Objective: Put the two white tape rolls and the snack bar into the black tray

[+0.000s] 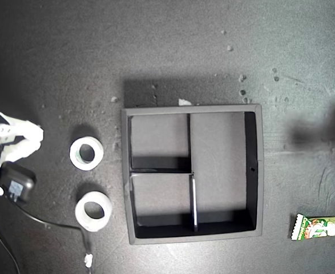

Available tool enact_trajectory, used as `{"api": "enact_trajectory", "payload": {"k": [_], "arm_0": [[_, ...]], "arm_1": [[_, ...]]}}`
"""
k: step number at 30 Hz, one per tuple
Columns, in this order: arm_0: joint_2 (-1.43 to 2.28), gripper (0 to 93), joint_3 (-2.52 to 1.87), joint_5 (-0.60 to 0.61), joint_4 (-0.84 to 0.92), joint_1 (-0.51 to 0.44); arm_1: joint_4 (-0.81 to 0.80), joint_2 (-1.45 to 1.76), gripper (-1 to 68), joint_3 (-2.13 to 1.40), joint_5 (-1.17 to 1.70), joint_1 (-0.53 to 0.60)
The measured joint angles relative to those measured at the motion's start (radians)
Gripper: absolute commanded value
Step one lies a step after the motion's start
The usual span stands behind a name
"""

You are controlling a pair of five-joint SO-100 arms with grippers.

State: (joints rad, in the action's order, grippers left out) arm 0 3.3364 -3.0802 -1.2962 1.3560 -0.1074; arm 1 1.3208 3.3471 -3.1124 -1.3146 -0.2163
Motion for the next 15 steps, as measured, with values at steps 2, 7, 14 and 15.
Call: {"api": "enact_trajectory", "payload": {"k": [2, 7, 14, 15], "arm_0": [[0.0, 7.1, 0.0, 0.003, -0.002, 0.0], [0.0, 3.4, 0.0, 0.044, -0.101, 0.0], [0.0, 0.1, 0.0, 0.009, -0.196, -0.005], [0.0, 0.2, 0.0, 0.034, -0.229, -0.018]], "arm_1": [[-0.041, -0.002, -0.1, 0.0, 0.0, 0.006], [-0.327, -0.002, -0.2, 0.0, 0.0, 0.144], [-0.644, -0.002, -0.3, 0.0, 0.002, 0.258], [-0.644, -0.002, -0.3, 0.0, 0.002, 0.227]]}}
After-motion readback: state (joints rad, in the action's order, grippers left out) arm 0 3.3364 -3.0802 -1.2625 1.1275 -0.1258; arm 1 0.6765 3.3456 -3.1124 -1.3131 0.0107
